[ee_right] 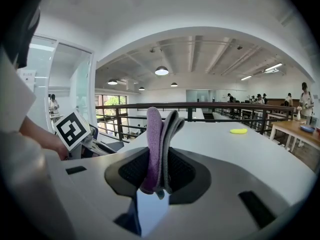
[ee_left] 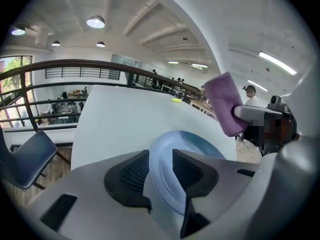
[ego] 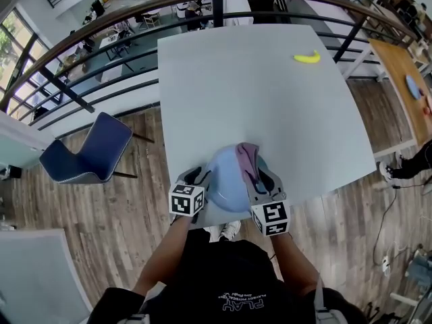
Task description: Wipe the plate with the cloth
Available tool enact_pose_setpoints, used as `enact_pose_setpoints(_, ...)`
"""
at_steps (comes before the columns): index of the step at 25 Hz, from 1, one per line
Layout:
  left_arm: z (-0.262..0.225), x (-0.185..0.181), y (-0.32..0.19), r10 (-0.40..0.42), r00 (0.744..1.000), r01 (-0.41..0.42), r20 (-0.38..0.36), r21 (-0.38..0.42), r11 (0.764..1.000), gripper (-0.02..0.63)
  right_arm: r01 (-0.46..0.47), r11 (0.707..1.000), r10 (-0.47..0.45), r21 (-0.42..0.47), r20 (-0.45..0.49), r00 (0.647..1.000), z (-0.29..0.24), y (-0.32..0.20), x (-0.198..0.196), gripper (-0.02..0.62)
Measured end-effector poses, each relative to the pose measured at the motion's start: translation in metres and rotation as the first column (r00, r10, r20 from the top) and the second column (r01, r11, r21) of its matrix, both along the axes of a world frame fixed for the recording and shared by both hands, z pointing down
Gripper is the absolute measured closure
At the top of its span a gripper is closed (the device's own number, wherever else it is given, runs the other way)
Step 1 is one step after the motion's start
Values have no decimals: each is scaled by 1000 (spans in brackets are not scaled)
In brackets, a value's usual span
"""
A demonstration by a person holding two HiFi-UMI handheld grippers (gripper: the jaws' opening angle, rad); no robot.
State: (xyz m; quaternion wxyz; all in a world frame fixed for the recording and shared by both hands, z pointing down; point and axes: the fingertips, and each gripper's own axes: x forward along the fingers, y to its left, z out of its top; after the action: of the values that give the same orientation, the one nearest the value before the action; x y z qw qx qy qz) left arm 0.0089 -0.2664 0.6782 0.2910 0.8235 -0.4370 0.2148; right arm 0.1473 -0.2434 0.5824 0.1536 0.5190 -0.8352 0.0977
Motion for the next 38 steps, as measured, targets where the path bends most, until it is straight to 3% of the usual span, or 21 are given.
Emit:
enact_pose_setpoints(6, 34, -3, 5, -14, 999, 7, -39, -174, 985, 408, 5, 1000, -5, -24, 4, 1000, 11, 4, -4, 491)
enact_pose_setpoints(16, 57, 11, 1, 23, 992, -58, -122, -291, 955, 411, 1, 999, -1, -46, 3, 1000, 24, 5, -3, 491)
enact_pose_setpoints(26, 63, 16, 5, 29, 993, -68, -118, -336, 939, 471, -16, 999, 16, -47, 0, 1000, 21, 4, 8, 491)
enact_pose_setpoints(30, 68, 11, 5, 32, 996, -58, -79, -345, 937, 547, -16, 999, 16, -44, -2, 1000, 21, 3, 9, 491)
enact_pose_setpoints(38, 69, 11, 1, 5, 998, -30, -69, -363, 931, 577, -8, 999, 9, -46, 7, 1000, 21, 3, 3, 491)
